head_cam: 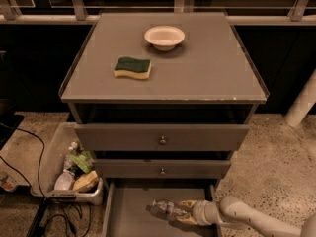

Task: Pick water bottle from bottom drawer and place on counter

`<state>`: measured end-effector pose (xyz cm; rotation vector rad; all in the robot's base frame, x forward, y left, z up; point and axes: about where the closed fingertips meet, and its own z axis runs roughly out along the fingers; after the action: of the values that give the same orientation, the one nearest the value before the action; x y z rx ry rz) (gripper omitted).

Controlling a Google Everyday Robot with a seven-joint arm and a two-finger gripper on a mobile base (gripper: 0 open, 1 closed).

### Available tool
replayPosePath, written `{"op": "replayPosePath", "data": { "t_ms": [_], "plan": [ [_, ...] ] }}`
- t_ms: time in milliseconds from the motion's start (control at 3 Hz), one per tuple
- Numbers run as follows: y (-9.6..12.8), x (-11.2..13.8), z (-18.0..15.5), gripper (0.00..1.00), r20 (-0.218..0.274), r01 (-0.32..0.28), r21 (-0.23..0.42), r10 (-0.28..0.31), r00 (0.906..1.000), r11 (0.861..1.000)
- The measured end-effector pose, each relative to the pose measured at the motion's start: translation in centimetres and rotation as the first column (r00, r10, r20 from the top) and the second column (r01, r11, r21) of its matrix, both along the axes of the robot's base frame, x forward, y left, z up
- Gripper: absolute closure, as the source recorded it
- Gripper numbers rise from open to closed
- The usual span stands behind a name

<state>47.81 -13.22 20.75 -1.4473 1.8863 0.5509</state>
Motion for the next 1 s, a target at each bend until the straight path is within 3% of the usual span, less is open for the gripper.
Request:
{"op": "replayPosePath", "data": {
  "t_ms": [333, 1000],
  "plan": [
    [-2.5, -1.1, 4.9, 1.0, 0.035, -0.017, 0.016, 0.016, 0.9993, 1.0],
    [-6.6, -1.8, 15.3, 1.0, 0.114, -0.015, -0.03, 0.018, 0.9933, 0.999]
  ]
}}
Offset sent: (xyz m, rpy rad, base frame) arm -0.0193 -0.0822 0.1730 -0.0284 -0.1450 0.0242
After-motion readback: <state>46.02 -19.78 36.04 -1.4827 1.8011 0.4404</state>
